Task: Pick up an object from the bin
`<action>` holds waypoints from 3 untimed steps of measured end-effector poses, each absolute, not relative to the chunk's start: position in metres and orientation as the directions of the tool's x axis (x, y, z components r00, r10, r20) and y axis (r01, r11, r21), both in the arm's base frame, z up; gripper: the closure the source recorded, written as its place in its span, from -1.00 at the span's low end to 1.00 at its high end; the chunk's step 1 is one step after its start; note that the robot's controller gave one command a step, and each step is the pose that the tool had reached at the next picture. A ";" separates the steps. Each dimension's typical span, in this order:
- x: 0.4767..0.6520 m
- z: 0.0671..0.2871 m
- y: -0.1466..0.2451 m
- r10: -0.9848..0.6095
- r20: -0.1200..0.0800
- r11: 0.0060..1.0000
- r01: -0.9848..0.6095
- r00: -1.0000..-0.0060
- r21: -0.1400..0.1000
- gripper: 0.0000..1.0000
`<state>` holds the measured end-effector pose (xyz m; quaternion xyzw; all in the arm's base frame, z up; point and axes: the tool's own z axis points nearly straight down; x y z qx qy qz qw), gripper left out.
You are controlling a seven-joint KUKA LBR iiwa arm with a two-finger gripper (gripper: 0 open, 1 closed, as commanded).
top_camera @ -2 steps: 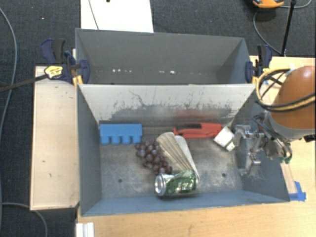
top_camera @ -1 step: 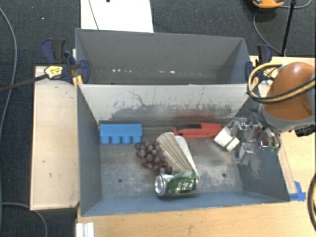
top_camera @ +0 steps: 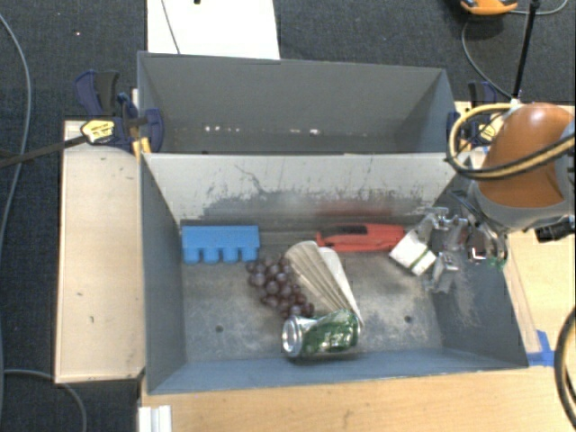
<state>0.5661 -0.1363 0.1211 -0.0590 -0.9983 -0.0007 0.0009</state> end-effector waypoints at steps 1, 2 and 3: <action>0.569 0.154 -0.137 0.130 -0.008 0.992 0.130 -0.992 0.000 -1.00; 0.565 0.079 -0.141 0.160 -0.009 0.987 0.160 -0.987 0.001 -1.00; 0.569 0.053 -0.143 0.162 -0.009 0.987 0.162 -0.987 0.003 1.00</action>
Offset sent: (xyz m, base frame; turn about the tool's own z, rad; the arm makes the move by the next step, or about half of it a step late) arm -0.0046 -0.0054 -0.0511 0.0512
